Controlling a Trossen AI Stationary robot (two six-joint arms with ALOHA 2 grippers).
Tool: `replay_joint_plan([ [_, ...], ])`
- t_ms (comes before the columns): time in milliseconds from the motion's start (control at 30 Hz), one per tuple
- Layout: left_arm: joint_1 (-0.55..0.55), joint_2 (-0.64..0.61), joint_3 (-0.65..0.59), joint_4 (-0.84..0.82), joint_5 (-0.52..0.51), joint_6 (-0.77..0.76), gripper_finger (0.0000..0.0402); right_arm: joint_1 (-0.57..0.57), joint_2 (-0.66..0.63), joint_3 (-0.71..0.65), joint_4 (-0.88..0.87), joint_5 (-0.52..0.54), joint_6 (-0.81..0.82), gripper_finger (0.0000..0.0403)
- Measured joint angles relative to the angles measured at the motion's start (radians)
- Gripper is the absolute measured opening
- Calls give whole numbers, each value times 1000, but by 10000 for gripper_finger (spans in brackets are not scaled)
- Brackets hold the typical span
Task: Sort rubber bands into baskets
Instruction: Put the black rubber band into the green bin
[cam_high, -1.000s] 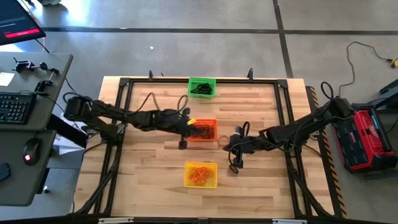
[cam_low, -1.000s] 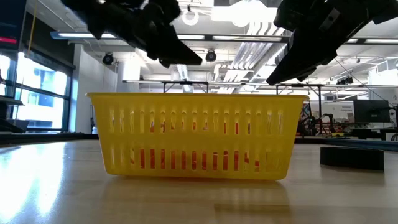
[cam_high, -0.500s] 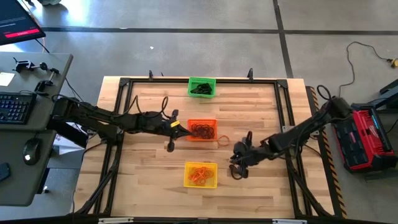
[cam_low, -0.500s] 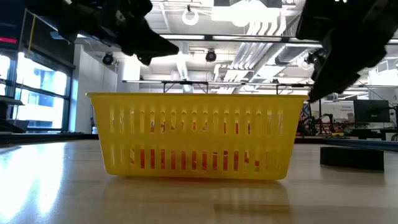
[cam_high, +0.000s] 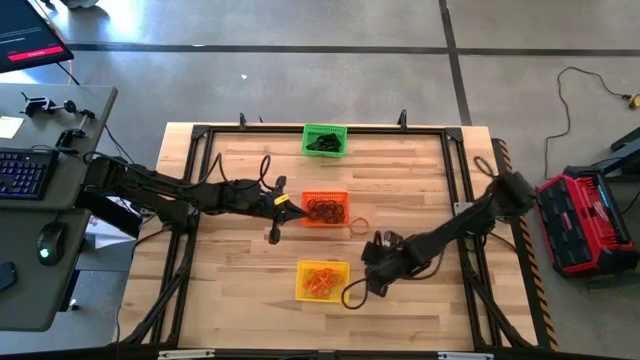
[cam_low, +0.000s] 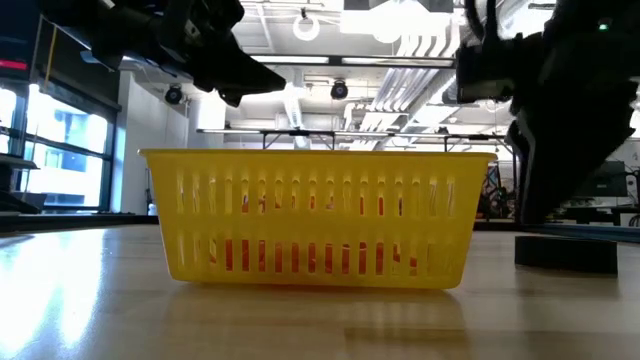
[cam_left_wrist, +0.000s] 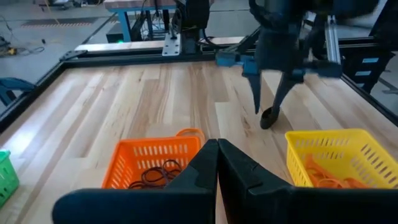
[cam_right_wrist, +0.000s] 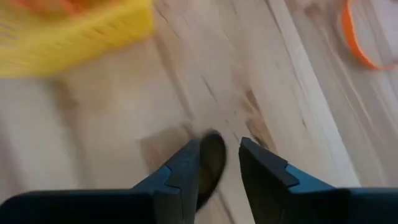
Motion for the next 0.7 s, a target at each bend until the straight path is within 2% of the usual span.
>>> replay_joint_plan([
  [133, 0, 0, 0, 4, -2, 8, 1, -5, 92, 88, -108, -28, 0, 104],
  [333, 2, 0, 0, 5, -2, 20, 0, -35, 150, 134, -136, -118, -46, 97],
  [433, 7, 0, 0, 5, -2, 26, 0, -47, 150, 134, -158, -129, -53, 71],
  [567, 13, 0, 0, 5, -2, 26, 0, -60, 150, 134, -194, -152, -90, 12],
  [700, 13, 0, -3, 6, -2, 26, 0, -67, 150, 138, -199, -157, -135, 13],
])
